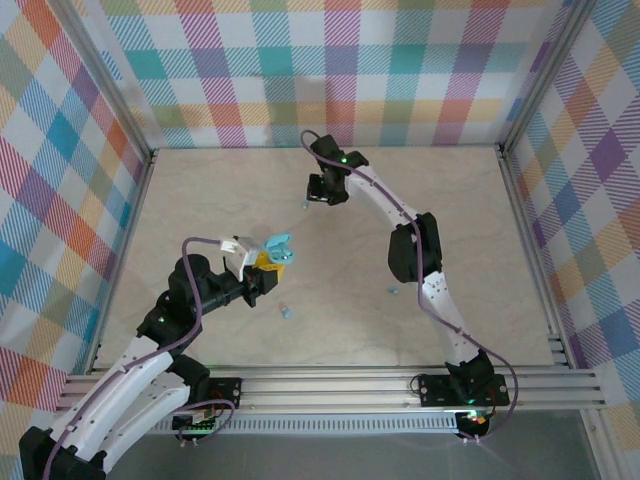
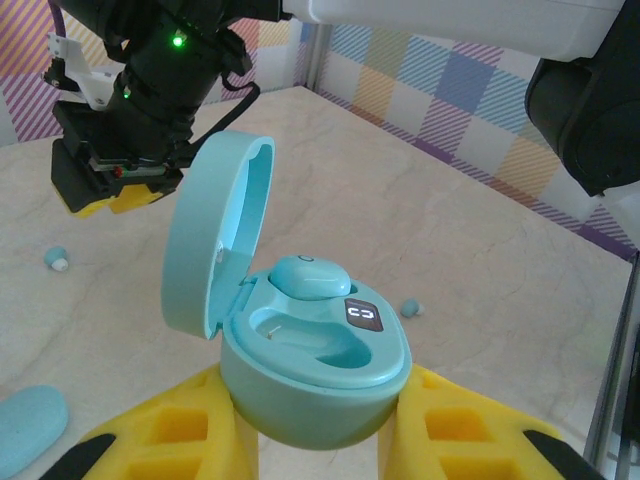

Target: Insert wireless bluetooth earbuds into charging case

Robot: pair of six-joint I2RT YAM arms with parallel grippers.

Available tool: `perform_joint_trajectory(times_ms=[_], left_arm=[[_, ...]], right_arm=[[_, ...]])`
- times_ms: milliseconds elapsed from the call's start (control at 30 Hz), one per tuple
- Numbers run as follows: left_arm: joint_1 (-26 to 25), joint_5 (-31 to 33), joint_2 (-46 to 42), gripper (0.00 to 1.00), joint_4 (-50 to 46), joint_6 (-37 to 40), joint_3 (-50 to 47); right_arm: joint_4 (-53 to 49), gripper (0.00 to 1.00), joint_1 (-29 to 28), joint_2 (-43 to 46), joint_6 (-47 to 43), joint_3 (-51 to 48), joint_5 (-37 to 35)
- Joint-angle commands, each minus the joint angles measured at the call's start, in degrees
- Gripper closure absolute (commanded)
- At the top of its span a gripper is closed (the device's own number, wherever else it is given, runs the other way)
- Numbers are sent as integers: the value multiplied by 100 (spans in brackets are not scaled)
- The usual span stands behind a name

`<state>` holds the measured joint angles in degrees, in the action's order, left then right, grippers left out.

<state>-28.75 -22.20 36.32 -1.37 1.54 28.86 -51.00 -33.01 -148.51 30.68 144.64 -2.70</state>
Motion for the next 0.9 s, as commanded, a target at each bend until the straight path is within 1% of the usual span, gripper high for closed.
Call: perform_joint_trajectory(times_ms=[0,233,333,500,700,867], left_arm=[[-43,-48,-139,96,184,75,45],[-43,4,-316,96,113,79,6],[-43,22,-370,96,94,77,-12],[-43,31,-421,96,59,95,-29],[-43,57,-498,96,64,96,-58],[-43,49,-529,96,91,83,-98]], right_arm=[[693,62,-117,-123,309,-92,-225],[1625,61,-125,-455,561,-42,149],[1918,60,-126,-636,556,18,441],[1886,60,-126,-897,551,224,686],[1523,60,-133,-860,473,200,610],[1189,63,-206,-713,184,72,410]])
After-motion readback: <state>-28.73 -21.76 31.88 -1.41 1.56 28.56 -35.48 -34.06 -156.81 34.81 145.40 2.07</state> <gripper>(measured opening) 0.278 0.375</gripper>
